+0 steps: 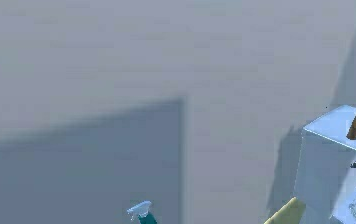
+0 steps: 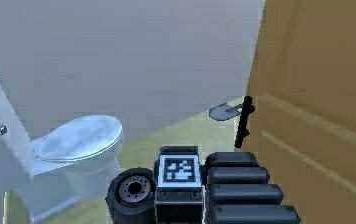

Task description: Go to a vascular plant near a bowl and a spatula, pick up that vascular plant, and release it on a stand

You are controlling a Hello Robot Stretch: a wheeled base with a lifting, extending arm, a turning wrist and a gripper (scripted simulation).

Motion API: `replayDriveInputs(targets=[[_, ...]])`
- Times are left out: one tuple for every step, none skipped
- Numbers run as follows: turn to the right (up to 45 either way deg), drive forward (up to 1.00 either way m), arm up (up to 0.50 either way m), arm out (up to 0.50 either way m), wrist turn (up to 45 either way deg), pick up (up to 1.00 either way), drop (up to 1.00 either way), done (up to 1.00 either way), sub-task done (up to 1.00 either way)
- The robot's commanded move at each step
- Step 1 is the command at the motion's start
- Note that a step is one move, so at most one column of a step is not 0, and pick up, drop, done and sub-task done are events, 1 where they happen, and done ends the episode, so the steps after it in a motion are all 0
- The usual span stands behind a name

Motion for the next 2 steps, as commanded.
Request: replayDriveInputs(targets=[[21.0,0.0,0.0,0.0,0.0,0.0,0.0,0.0,0.0],[-45.0,0.0,0.0,0.0,0.0,0.0,0.0,0.0,0.0]])
